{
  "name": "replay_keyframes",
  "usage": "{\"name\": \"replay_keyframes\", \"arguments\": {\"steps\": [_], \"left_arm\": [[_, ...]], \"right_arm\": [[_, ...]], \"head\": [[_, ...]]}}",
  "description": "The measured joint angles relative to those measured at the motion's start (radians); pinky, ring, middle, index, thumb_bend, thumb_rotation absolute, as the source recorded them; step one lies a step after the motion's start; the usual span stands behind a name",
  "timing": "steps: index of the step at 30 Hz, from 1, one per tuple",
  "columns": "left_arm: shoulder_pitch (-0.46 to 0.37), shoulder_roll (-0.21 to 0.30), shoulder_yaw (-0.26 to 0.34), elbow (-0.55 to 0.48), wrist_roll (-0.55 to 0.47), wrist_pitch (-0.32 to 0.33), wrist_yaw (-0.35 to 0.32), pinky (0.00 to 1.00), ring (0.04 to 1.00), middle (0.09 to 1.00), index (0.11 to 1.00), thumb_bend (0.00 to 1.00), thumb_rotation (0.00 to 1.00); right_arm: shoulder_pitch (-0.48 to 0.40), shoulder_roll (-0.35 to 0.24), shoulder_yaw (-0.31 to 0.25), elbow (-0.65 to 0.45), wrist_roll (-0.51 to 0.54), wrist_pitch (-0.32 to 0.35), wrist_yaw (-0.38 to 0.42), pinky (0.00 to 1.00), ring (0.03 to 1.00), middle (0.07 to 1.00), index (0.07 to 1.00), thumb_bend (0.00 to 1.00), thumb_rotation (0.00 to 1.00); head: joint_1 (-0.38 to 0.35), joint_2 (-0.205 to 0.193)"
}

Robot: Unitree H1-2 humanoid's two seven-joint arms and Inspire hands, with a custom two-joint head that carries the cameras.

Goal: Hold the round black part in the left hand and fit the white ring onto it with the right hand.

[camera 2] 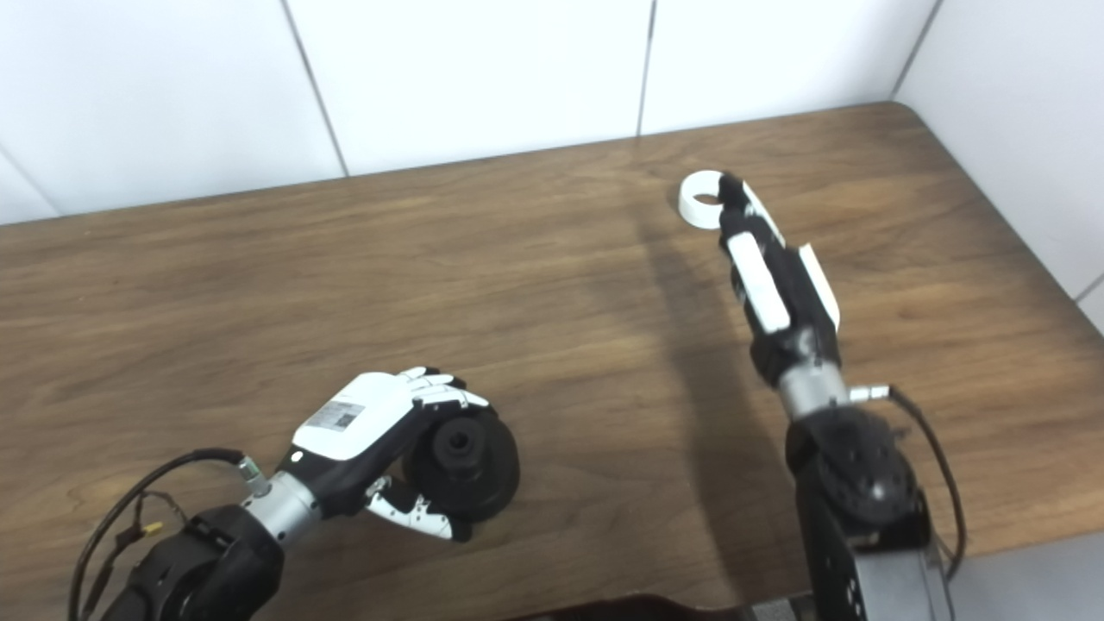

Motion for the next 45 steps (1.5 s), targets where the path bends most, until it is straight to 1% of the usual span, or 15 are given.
{"name": "replay_keyframes", "arguments": {"steps": [5,9,11,15,17,19,21,23,25,31,35,37,39,42,45], "left_arm": [[0.001,-0.001,0.006,0.005,-0.007,-0.005,0.003,0.93,0.885,0.788,0.483,0.53,0.06],[0.001,-0.001,0.006,0.005,-0.009,-0.007,0.003,0.93,0.881,0.785,0.483,0.52,0.06],[0.001,0.000,0.008,0.009,-0.011,-0.011,0.004,0.93,0.880,0.784,0.483,0.52,0.06],[0.004,0.006,0.010,0.020,-0.012,-0.030,0.025,0.93,0.880,0.782,0.483,0.53,0.06],[0.005,0.010,0.012,0.034,-0.019,-0.049,0.042,0.93,0.881,0.783,0.483,0.53,0.06],[0.007,0.013,0.014,0.047,-0.031,-0.065,0.061,0.93,0.882,0.782,0.483,0.53,0.06],[0.008,0.015,0.015,0.054,-0.035,-0.078,0.069,0.93,0.881,0.781,0.483,0.53,0.06],[0.009,0.016,0.015,0.057,-0.036,-0.084,0.075,0.94,0.880,0.782,0.483,0.53,0.06],[0.010,0.017,0.015,0.059,-0.037,-0.086,0.079,0.93,0.878,0.781,0.483,0.53,0.06],[0.009,0.020,0.016,0.060,-0.036,-0.087,0.082,0.94,0.882,0.788,0.483,0.53,0.06],[0.009,0.027,0.015,0.062,-0.037,-0.093,0.090,0.93,0.876,0.784,0.483,0.53,0.06],[0.009,0.027,0.015,0.074,-0.038,-0.103,0.104,0.93,0.875,0.783,0.483,0.53,0.06],[0.008,0.028,0.017,0.076,-0.038,-0.109,0.107,0.93,0.875,0.785,0.483,0.53,0.06],[0.009,0.030,0.019,0.076,-0.038,-0.112,0.107,0.93,0.878,0.789,0.483,0.52,0.06],[0.010,0.031,0.021,0.076,-0.039,-0.113,0.107,0.93,0.877,0.790,0.483,0.52,0.06]], "right_arm": [[-0.112,-0.074,-0.016,-0.033,-0.031,0.080,-0.002,0.98,0.969,0.941,0.919,0.71,0.79],[-0.138,-0.086,-0.002,-0.052,-0.059,0.107,0.004,0.97,0.959,0.938,0.911,0.73,0.79],[-0.138,-0.092,0.011,-0.051,-0.078,0.130,0.014,0.98,0.950,0.941,0.908,0.73,0.75],[-0.160,-0.142,0.013,-0.043,-0.101,0.134,0.037,0.97,0.947,0.941,0.910,0.70,0.63],[-0.185,-0.173,0.020,-0.035,-0.136,0.138,0.042,0.95,0.945,0.935,0.910,0.72,0.58],[-0.210,-0.214,0.047,-0.026,-0.199,0.138,0.060,0.93,0.938,0.929,0.906,0.79,0.54],[-0.234,-0.256,0.077,-0.018,-0.266,0.138,0.098,0.89,0.923,0.926,0.904,0.82,0.49],[-0.261,-0.296,0.095,0.007,-0.329,0.138,0.143,0.80,0.858,0.891,0.897,0.86,0.43],[-0.285,-0.322,0.103,0.038,-0.409,0.138,0.191,0.78,0.835,0.872,0.890,0.90,0.38],[-0.338,-0.383,0.132,0.111,-0.615,0.138,0.356,0.92,0.966,0.934,0.885,0.97,0.34],[-0.378,-0.392,0.135,0.143,-0.719,0.138,0.443,0.93,0.997,0.954,0.892,1.00,0.33],[-0.392,-0.402,0.150,0.172,-0.774,0.138,0.488,0.94,1.000,0.961,0.898,1.00,0.33],[-0.401,-0.413,0.167,0.201,-0.816,0.138,0.533,0.95,1.000,0.966,0.895,1.00,0.30],[-0.416,-0.415,0.178,0.258,-0.863,0.138,0.569,0.95,1.000,0.969,0.895,1.00,0.28],[-0.436,-0.427,0.203,0.311,-0.875,0.137,0.575,0.95,1.000,0.974,0.896,1.00,0.27]], "head": [[-0.023,-0.018],[-0.075,-0.055],[-0.086,-0.066],[-0.113,-0.087],[-0.121,-0.094],[-0.144,-0.107],[-0.152,-0.112],[-0.160,-0.114],[-0.161,-0.118],[-0.170,-0.121],[-0.176,-0.123],[-0.180,-0.126],[-0.180,-0.124],[-0.178,-0.124],[-0.175,-0.121]]}}
